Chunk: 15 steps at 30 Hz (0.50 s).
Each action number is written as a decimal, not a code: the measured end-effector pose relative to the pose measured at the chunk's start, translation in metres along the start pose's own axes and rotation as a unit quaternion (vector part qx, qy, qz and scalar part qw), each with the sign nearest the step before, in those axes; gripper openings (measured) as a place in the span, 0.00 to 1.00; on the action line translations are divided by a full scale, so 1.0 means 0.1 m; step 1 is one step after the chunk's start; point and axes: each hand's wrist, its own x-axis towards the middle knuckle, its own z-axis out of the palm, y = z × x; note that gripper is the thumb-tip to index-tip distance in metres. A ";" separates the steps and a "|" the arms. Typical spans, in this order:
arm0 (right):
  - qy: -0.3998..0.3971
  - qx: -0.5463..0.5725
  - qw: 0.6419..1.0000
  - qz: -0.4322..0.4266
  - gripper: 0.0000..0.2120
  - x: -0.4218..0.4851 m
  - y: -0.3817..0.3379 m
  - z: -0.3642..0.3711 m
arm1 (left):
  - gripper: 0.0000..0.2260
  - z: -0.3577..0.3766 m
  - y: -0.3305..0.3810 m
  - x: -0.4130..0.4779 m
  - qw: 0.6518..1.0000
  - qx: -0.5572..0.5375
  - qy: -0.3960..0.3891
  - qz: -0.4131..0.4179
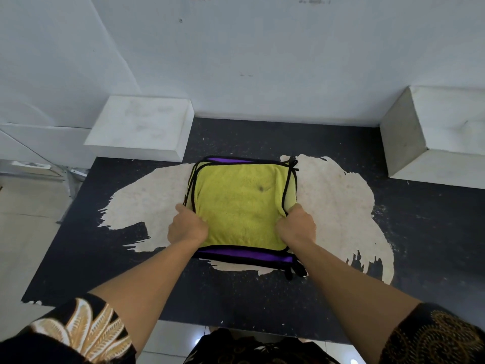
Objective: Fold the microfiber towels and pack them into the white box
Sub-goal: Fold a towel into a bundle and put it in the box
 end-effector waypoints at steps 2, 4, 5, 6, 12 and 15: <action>-0.013 0.054 0.998 0.030 0.10 0.04 0.00 0.01 | 0.11 -0.02 -0.03 0.01 1.000 0.020 -0.011 -0.010; -0.015 0.099 0.993 0.065 0.12 0.08 0.00 0.00 | 0.13 -0.04 -0.04 0.02 1.000 0.015 0.003 -0.002; -0.016 0.127 0.988 0.084 0.12 0.10 0.00 -0.01 | 0.14 -0.05 -0.04 0.03 1.000 -0.002 0.011 0.000; -0.017 0.157 0.982 0.100 0.11 0.11 0.00 -0.02 | 0.15 -0.07 -0.03 0.04 0.999 -0.028 0.020 -0.001; -0.045 0.257 0.953 0.157 0.18 0.17 -0.04 -0.10 | 0.13 -0.16 -0.04 0.20 0.983 -0.176 -0.043 -0.038; -0.054 0.285 0.944 0.157 0.11 0.18 -0.04 -0.12 | 0.13 -0.22 -0.04 0.24 0.962 -0.253 -0.077 -0.067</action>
